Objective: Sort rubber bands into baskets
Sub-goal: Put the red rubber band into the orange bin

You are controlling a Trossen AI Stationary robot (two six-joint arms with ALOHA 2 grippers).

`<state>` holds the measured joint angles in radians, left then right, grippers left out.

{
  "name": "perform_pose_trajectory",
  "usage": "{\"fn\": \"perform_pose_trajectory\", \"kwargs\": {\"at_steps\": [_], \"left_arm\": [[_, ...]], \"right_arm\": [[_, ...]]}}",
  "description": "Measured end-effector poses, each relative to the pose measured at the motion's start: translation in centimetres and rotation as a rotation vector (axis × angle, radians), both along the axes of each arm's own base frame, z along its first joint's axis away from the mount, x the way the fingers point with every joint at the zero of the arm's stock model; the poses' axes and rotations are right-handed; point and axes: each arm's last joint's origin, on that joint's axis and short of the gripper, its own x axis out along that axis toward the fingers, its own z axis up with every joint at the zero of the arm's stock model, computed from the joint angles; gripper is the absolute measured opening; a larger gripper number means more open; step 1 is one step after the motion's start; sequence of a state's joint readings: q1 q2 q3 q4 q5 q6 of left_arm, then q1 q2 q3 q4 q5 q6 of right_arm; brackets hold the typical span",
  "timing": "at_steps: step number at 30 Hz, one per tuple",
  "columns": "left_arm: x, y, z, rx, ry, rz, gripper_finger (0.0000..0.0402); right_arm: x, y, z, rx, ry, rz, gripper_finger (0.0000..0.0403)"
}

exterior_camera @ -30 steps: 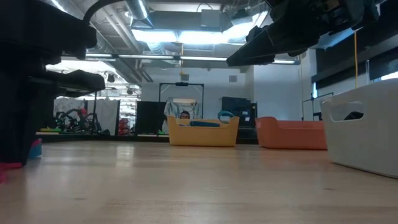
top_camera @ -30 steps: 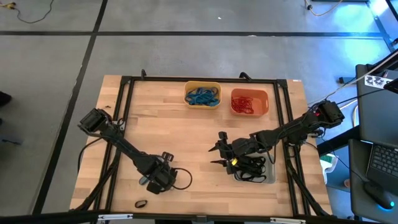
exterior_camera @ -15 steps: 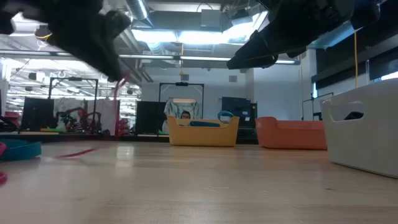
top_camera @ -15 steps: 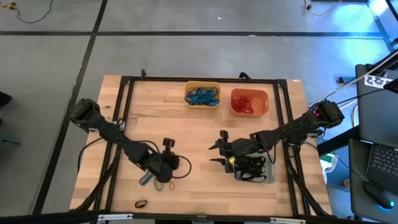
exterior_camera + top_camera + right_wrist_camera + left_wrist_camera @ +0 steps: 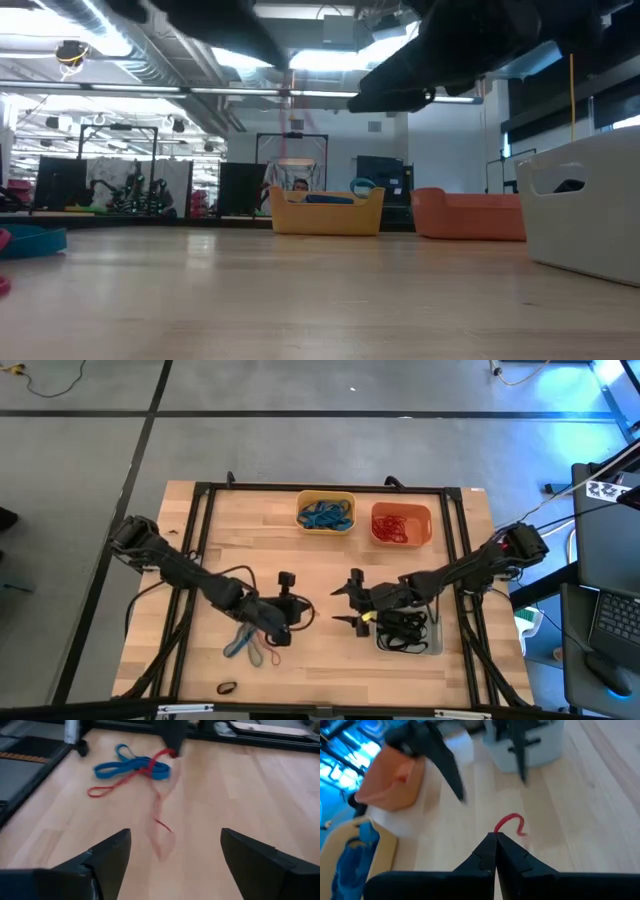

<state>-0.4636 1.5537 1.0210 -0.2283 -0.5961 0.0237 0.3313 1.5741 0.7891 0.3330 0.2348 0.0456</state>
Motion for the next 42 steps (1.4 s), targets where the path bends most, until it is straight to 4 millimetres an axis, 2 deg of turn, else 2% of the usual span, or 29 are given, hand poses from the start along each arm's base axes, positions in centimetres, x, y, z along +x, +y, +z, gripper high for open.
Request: {"fn": "perform_pose_trajectory", "kwargs": {"at_steps": [5,13,25,28,33,38,42], "left_arm": [[0.8,0.5,0.6,-0.009,-0.070,0.006,0.0002],[1.5,0.6,1.4,0.001,-0.155,-0.019,0.0002],[2.0,1.2,1.7,0.034,-0.178,-0.032,0.0002],[2.0,1.4,1.8,0.030,-0.182,-0.028,0.0003],[2.1,1.0,1.7,-0.042,-0.158,-0.144,0.0013],[2.1,1.0,1.7,-0.061,-0.157,-0.158,0.0014],[2.1,1.0,1.7,-0.062,-0.156,-0.157,0.0020]], "right_arm": [[1.0,0.4,-1.0,0.004,-0.053,0.029,0.0307],[1.9,0.3,-1.2,0.021,-0.145,0.046,0.0295],[2.0,0.8,-0.4,0.064,-0.216,0.156,0.0170],[2.0,0.7,-0.4,0.048,-0.220,0.154,0.0119],[2.2,0.3,-0.4,0.043,-0.222,0.133,0.0017],[2.3,-0.2,-0.4,0.045,-0.218,0.125,0.0019],[2.3,-0.1,-0.4,0.035,-0.219,0.130,0.0005]]}}
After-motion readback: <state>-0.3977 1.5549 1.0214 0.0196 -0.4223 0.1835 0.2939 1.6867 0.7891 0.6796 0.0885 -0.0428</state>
